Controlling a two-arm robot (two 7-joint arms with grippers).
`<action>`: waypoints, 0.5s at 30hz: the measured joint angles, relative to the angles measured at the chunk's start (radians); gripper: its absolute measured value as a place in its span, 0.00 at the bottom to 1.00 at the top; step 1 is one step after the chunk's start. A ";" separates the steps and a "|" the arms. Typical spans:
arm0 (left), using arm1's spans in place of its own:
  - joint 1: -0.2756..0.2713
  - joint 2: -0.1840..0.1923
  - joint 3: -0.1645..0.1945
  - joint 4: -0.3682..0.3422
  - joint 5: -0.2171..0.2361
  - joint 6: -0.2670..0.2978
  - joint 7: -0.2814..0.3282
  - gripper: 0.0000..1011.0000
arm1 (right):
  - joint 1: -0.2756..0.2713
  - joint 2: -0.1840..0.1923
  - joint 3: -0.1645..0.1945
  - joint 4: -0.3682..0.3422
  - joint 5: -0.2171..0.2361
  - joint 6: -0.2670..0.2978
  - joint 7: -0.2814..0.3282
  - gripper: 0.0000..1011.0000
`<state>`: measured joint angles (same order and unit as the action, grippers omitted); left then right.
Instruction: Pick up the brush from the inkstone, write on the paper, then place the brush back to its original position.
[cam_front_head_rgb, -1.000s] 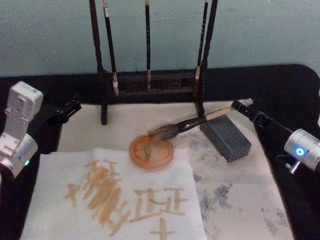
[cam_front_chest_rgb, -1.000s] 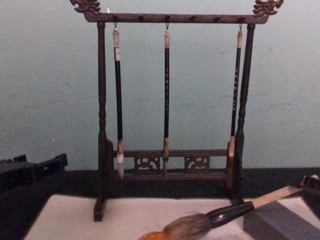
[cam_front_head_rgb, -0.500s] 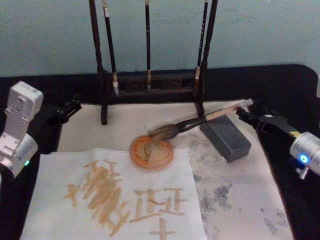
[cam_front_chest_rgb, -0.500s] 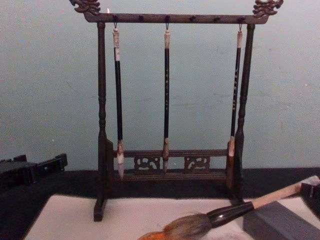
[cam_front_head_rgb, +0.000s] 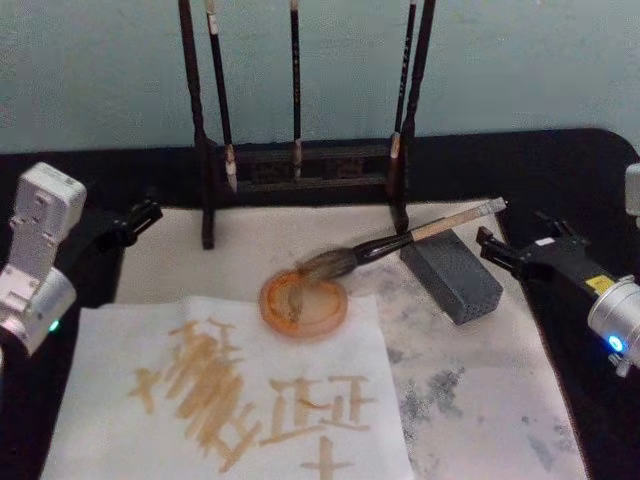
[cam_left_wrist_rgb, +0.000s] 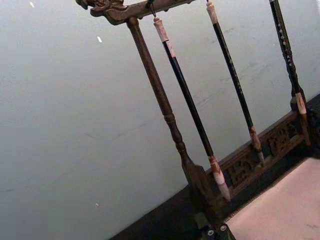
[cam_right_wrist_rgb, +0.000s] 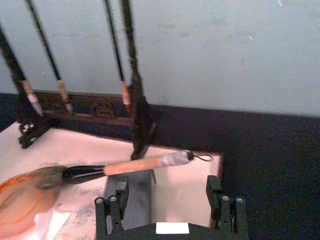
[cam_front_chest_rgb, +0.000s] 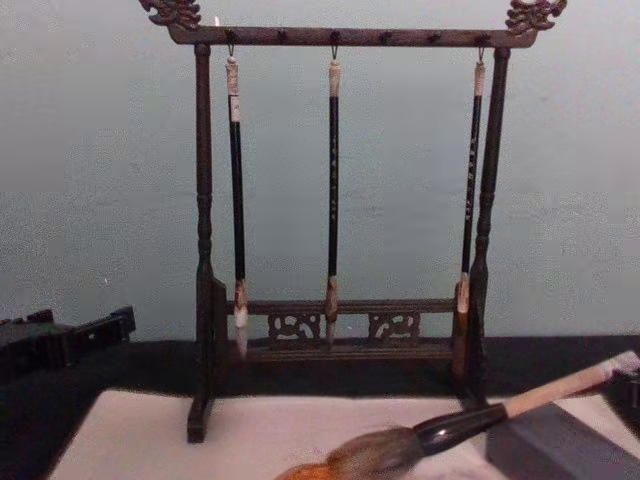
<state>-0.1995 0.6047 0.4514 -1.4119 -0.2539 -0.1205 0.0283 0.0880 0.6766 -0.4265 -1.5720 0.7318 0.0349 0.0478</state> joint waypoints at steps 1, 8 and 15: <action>0.000 0.000 0.000 0.000 0.000 0.000 0.000 0.99 | -0.007 0.003 -0.001 -0.011 -0.011 -0.005 -0.003 0.99; 0.000 0.000 0.000 0.000 0.000 0.000 0.000 0.99 | -0.053 0.025 -0.009 -0.095 -0.086 -0.037 -0.006 0.99; 0.000 0.000 0.000 0.000 0.000 0.000 0.000 0.99 | -0.078 0.029 -0.023 -0.143 -0.151 -0.056 0.001 0.99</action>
<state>-0.1995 0.6047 0.4514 -1.4119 -0.2539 -0.1205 0.0283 0.0100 0.7057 -0.4497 -1.7153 0.5808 -0.0214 0.0492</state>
